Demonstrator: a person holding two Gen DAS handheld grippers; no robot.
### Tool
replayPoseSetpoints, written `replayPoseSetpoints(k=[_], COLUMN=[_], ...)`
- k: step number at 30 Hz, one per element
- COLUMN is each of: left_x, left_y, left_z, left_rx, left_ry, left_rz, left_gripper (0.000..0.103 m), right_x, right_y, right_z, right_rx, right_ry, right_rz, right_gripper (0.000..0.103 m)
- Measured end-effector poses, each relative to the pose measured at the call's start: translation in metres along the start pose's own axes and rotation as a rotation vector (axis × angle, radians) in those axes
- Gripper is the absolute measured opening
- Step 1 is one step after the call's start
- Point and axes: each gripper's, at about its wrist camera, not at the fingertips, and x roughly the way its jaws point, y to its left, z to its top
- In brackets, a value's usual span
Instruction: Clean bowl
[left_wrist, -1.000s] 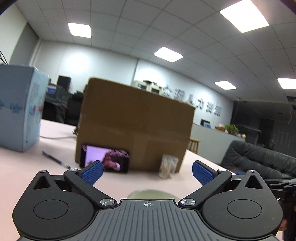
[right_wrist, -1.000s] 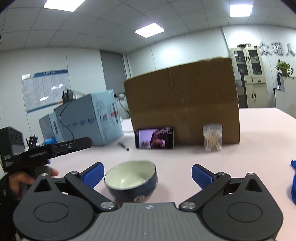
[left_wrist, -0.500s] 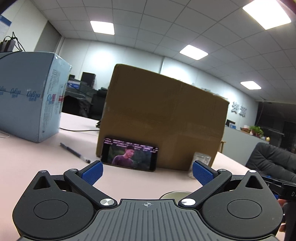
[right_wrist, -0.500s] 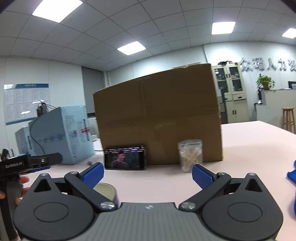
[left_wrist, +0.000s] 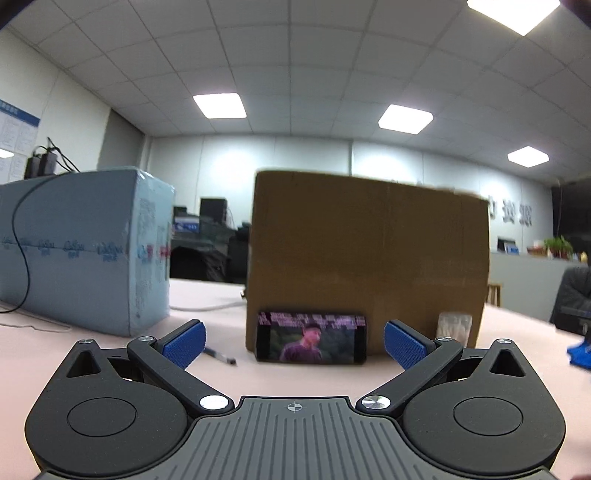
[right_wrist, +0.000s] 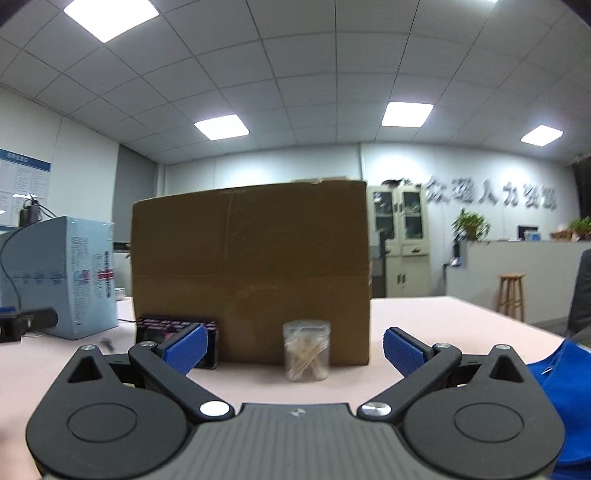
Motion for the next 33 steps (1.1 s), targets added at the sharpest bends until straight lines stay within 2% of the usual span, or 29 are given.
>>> replayPoseSetpoints(k=[8, 14, 33], left_x=[-0.0019, 0.0018, -0.0003], left_y=[0.0028, 0.0083, 0.0088], left_z=[-0.0008, -0.0022, -0.0031], left_rx=[-0.020, -0.052, -0.051], left_ry=[-0.009, 0.024, 0.013], left_rz=[0.016, 0.001, 0.023], left_gripper=[0.103, 0.103, 0.103], right_x=[0.0010, 0.0039, 0.0025], right_y=[-0.0005, -0.0010, -0.0023], right_z=[-0.0010, -0.0005, -0.0019], right_rx=[0.005, 0.015, 0.029], right_ry=[0.011, 0.024, 0.019], right_rz=[-0.026, -0.024, -0.020], right_gripper=[0.103, 0.103, 0.103])
